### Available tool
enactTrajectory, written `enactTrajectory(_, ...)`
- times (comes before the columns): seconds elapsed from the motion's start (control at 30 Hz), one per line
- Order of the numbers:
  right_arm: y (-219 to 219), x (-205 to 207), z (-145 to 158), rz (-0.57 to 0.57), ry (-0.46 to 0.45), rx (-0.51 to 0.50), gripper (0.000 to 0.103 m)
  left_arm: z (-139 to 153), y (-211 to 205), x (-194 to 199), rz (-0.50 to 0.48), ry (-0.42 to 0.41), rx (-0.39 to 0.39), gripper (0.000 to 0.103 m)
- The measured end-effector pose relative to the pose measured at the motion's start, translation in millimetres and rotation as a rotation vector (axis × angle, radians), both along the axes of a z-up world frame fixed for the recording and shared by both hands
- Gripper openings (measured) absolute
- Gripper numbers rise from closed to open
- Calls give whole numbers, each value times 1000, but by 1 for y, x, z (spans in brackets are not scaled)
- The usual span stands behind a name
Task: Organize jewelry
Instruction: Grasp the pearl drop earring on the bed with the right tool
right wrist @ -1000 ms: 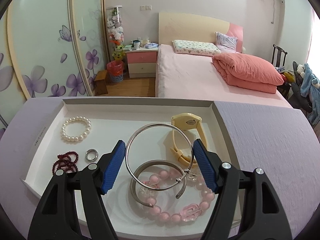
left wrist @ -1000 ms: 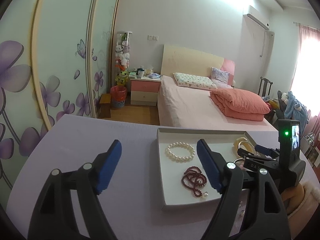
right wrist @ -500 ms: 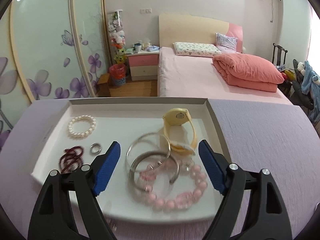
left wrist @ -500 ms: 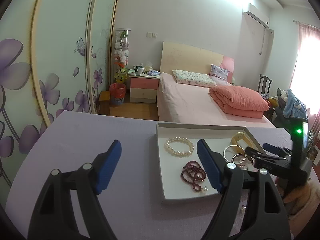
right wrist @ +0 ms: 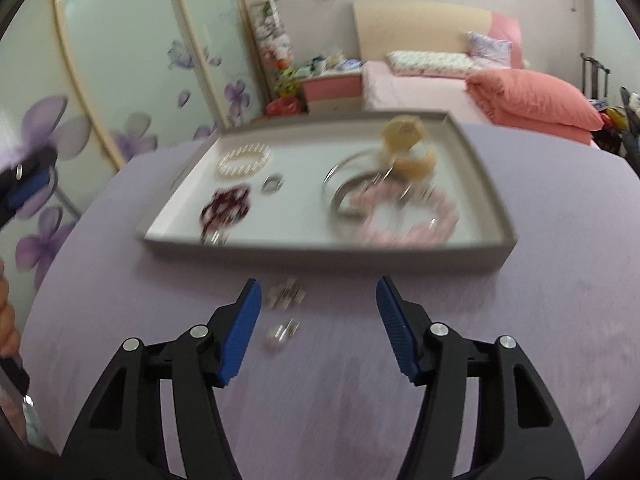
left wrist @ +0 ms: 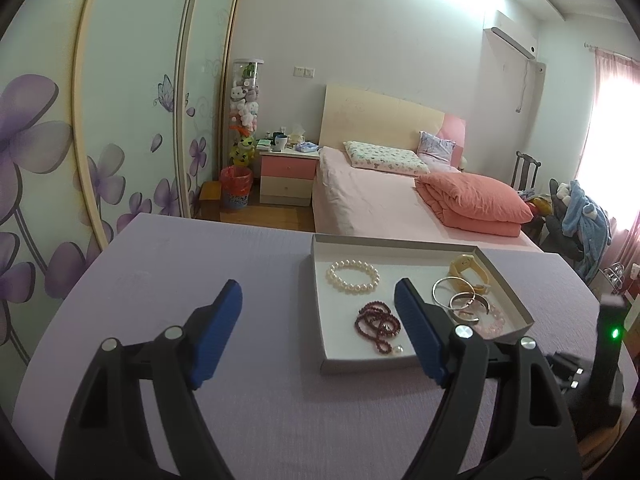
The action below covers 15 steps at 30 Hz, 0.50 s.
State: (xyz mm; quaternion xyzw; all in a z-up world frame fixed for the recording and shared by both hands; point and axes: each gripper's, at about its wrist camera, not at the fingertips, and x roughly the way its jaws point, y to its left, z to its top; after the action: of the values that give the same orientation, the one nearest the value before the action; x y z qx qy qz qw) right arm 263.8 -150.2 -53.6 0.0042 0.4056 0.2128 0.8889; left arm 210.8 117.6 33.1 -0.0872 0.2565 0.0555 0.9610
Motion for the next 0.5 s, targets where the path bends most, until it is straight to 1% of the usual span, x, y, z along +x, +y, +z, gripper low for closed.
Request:
enactTrajectory(0.1, 12, -12, -11, 37, 30, -30, 55, 0, -1, -8, 0, 1, -1, 78)
enactTrajectory(0.23, 18, -20, -23, 49, 72, -51, 47, 1, 0, -13, 3, 2, -1, 78)
enactTrajectory(0.27, 19, -20, -26, 49, 78, -53, 46, 1, 0, -15, 5, 3, -1, 78)
enactTrajectory(0.5, 31, -19, -25, 29, 47, -92, 36, 1, 6, -19, 12, 6, -15, 78)
